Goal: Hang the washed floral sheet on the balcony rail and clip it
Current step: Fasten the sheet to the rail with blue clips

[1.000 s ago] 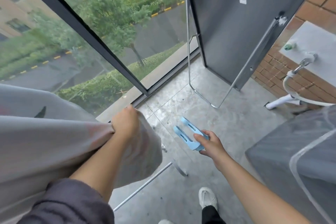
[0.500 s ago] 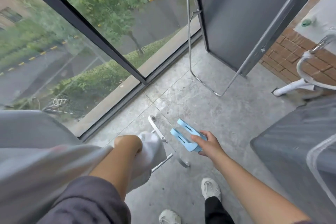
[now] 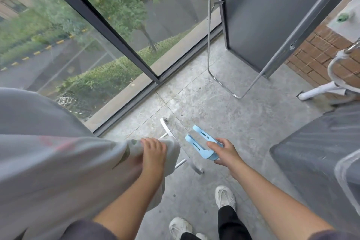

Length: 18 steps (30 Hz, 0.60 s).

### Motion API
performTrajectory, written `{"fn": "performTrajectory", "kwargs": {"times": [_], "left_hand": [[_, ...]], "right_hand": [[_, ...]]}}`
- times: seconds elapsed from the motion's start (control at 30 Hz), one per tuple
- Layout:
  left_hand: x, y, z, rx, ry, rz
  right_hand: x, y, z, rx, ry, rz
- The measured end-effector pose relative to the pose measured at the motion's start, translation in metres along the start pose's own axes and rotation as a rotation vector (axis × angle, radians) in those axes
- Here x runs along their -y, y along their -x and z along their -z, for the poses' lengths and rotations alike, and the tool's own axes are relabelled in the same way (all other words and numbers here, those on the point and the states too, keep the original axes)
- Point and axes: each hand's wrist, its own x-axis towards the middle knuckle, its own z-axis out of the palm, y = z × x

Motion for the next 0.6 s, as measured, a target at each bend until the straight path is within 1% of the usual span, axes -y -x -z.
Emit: {"fn": "performTrajectory", "kwargs": {"times": [0.03,0.07,0.1,0.17,0.2,0.27,0.33,0.37,0.4,0.47,0.5,0.53,0.6], "left_hand": [[0.005,-0.004,-0.001,0.041,-0.033,0.029],[0.009,-0.009,0.0,0.063,-0.037,0.006],[0.012,-0.013,0.002,0.061,0.003,-0.053],[0.016,-0.017,0.013,0.015,0.136,-0.147],[0.018,-0.017,0.024,-0.029,0.189,-0.146],[0.026,-0.022,0.042,-0.109,0.284,-0.04],[0.04,-0.039,0.05,-0.136,0.379,0.098],[0.048,-0.047,0.051,-0.101,0.391,0.148],[0.054,-0.053,0.052,-0.038,0.355,0.179],[0.057,-0.056,0.049,0.104,0.263,0.215],[0.054,-0.054,0.05,0.122,0.284,0.22],[0.049,-0.052,0.051,0.096,0.34,0.208],[0.039,-0.04,0.059,-0.016,0.504,0.145]], "right_hand": [[0.0,-0.002,0.001,-0.002,0.006,0.005],[0.0,-0.003,0.001,-0.003,0.014,0.009],[0.0,-0.005,0.001,-0.002,0.019,0.013],[-0.001,-0.007,0.001,0.001,0.028,0.023],[-0.002,-0.008,0.001,0.002,0.03,0.028],[-0.003,-0.009,0.003,-0.001,0.023,0.032],[-0.003,-0.01,0.006,-0.009,-0.002,0.038],[-0.003,-0.011,0.007,-0.02,-0.014,0.04],[-0.003,-0.011,0.008,-0.029,-0.021,0.045],[-0.002,-0.009,0.01,-0.031,-0.018,0.058],[0.0,-0.007,0.011,-0.031,-0.013,0.07],[0.002,-0.004,0.011,-0.029,-0.006,0.083],[0.009,0.006,0.012,-0.021,0.007,0.113]]}}
